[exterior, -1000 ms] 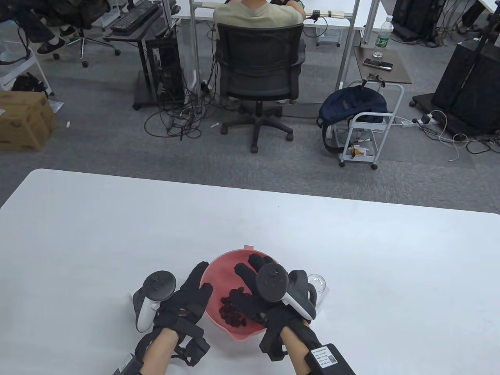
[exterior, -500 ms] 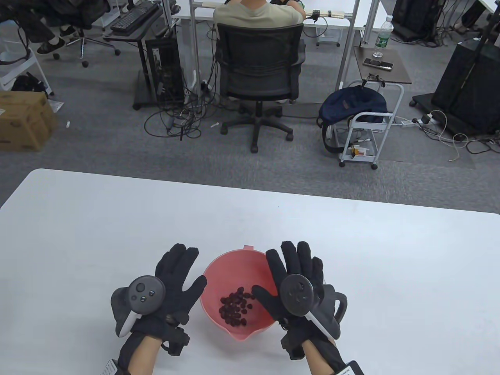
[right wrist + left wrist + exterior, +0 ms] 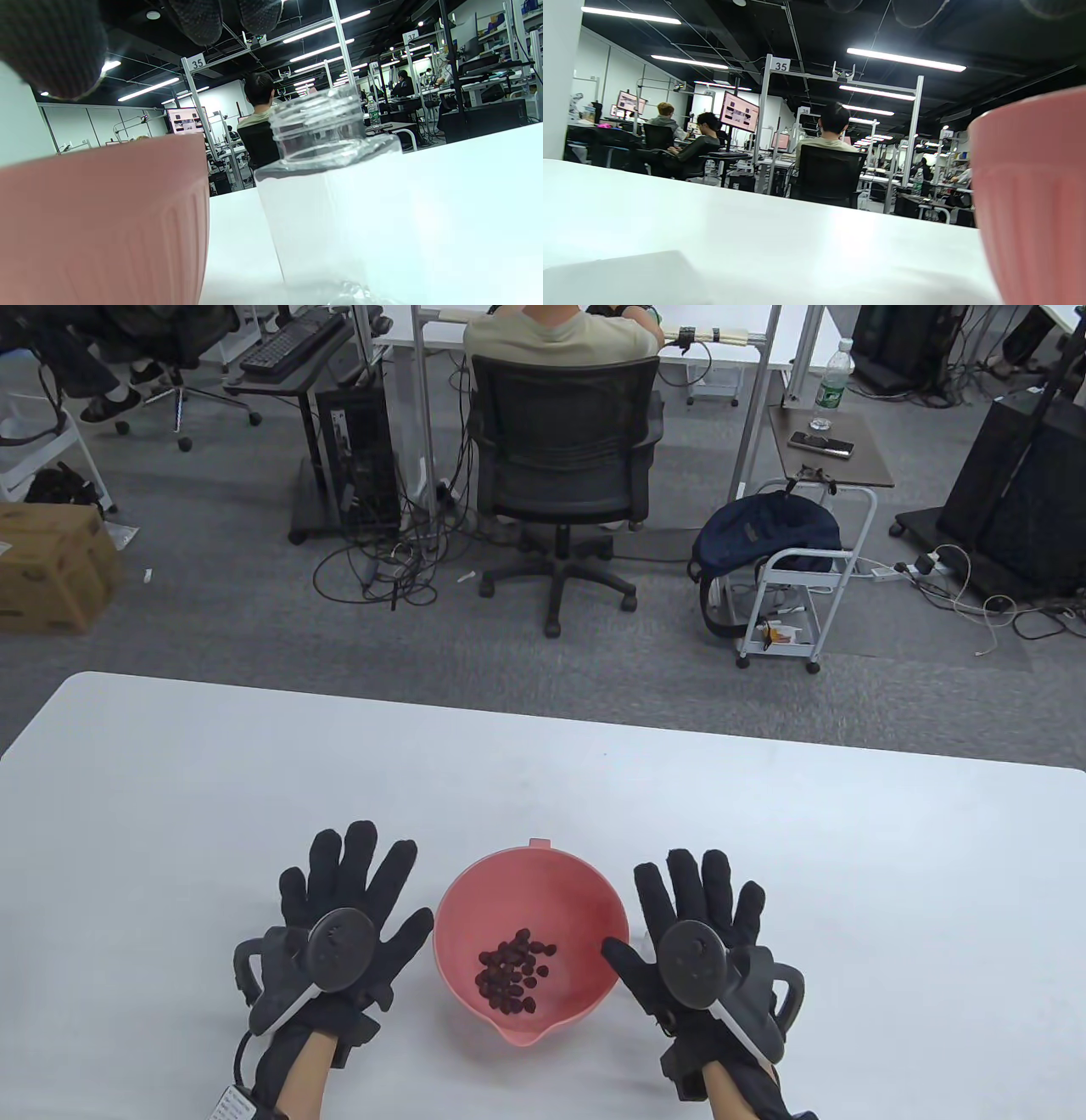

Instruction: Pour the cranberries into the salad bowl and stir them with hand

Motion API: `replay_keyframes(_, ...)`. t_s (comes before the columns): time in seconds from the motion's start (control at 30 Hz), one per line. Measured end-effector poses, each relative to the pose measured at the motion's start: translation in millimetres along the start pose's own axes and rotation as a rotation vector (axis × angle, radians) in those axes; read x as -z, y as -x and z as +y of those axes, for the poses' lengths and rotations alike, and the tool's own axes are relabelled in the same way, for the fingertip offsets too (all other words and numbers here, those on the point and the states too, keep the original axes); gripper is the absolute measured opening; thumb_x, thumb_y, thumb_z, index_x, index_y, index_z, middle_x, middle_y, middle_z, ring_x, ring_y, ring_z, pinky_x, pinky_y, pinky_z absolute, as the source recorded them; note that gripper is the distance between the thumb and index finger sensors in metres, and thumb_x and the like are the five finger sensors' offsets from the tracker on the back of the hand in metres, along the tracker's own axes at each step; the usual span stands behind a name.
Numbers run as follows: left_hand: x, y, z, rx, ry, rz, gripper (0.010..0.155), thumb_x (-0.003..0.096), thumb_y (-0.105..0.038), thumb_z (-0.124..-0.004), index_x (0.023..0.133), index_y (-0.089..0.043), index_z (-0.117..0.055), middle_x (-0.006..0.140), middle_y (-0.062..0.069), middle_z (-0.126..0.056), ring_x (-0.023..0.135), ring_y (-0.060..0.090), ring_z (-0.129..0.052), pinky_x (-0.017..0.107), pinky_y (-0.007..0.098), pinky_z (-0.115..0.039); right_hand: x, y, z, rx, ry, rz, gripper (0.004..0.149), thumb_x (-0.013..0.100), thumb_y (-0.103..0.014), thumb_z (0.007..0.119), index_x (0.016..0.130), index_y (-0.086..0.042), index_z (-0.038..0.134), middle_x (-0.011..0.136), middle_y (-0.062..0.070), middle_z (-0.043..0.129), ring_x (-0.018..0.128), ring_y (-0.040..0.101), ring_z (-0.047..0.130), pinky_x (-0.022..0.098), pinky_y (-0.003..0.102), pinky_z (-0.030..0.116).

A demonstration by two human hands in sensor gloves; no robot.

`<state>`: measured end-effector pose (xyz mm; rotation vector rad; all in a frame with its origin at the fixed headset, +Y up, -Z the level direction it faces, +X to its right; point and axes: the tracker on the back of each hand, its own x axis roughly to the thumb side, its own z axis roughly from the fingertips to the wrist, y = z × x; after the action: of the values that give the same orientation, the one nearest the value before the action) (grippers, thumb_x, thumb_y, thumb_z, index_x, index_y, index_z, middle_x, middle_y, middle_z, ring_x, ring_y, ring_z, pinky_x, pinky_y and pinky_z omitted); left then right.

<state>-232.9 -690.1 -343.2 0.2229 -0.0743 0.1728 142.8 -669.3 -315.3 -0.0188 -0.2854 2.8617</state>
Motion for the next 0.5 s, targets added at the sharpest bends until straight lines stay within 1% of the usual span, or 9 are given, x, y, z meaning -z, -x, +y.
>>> replay_keyframes(0.17, 3.8, 6.6, -11.1, 0.018, 0.040, 0.037, 0.076, 0.0459, -0.088, -0.055, 0.114, -0.059, -0.036, 0.131, -0.011, -0.026, 0.120, 0.031, -0.025, 0.079, 0.066, -0.034, -0.6, 5.7, 5.1, 0.027, 0.001, 0.024, 0.084, 0.038, -0.078, 0.076, 0.108, -0.042, 0.047, 0.124, -0.003, 0.040, 0.115, 0.025, 0.029, 0.080, 0.057, 0.024)
replay_keyframes(0.3, 6.4, 10.3, -19.1, 0.025, 0.078, 0.053, 0.076, 0.0460, -0.088, -0.054, 0.114, -0.059, -0.036, 0.131, -0.011, -0.026, 0.120, 0.032, -0.026, 0.079, 0.066, -0.034, -0.7, 12.2, 11.9, 0.029, -0.025, 0.051, 0.084, 0.038, -0.078, 0.076, 0.108, -0.042, 0.047, 0.124, -0.003, 0.040, 0.115, 0.025, 0.029, 0.081, 0.057, 0.024)
replay_keyframes(0.5, 6.6, 10.8, -20.0, 0.026, 0.085, 0.058, 0.076, 0.0461, -0.088, -0.054, 0.114, -0.059, -0.035, 0.131, -0.012, -0.026, 0.120, 0.032, -0.027, 0.079, 0.066, -0.035, -0.6, 13.0, 13.5, 0.034, -0.029, 0.055, 0.084, 0.038, -0.078, 0.076, 0.108, -0.042, 0.048, 0.123, -0.003, 0.040, 0.115, 0.024, 0.028, 0.080, 0.056, 0.024)
